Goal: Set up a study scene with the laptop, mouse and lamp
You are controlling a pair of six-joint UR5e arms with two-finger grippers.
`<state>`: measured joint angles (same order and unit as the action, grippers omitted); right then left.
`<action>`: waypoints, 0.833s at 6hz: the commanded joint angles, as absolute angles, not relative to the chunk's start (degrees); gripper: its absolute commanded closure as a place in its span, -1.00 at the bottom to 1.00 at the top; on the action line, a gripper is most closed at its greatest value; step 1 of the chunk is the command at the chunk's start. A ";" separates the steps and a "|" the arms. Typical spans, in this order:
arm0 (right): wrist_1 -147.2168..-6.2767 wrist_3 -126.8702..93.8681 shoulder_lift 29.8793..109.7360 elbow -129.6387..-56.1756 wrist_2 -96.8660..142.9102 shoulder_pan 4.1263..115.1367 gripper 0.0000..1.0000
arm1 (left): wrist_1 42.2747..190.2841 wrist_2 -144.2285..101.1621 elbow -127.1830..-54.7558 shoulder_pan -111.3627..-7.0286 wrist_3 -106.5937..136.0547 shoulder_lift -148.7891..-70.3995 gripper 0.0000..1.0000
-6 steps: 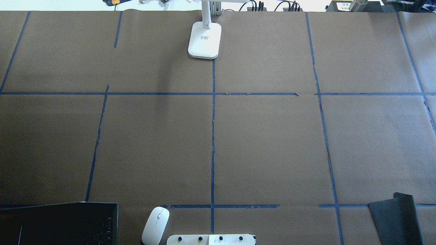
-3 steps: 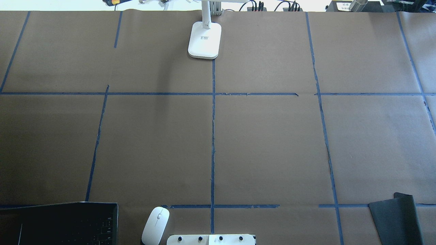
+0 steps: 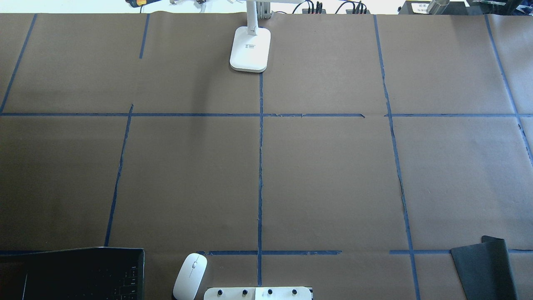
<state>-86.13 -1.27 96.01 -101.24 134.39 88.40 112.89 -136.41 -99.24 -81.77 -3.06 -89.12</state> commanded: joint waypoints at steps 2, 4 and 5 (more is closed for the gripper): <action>-86.13 -1.58 96.06 -101.16 134.38 88.24 -1.00 | 115.05 -136.50 -115.24 -71.06 -2.81 -83.81 -1.00; -86.13 -1.76 95.98 -101.16 134.30 88.24 -1.00 | 114.87 -135.97 -126.59 -62.11 -2.90 -77.38 -0.99; -86.13 -1.76 95.98 -101.08 134.21 88.16 -1.00 | 114.79 -135.97 -130.48 -56.92 -2.99 -75.60 -0.99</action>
<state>-86.13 -1.75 96.00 -101.13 134.29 88.20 114.87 -136.09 -125.98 -62.11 -2.90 -77.99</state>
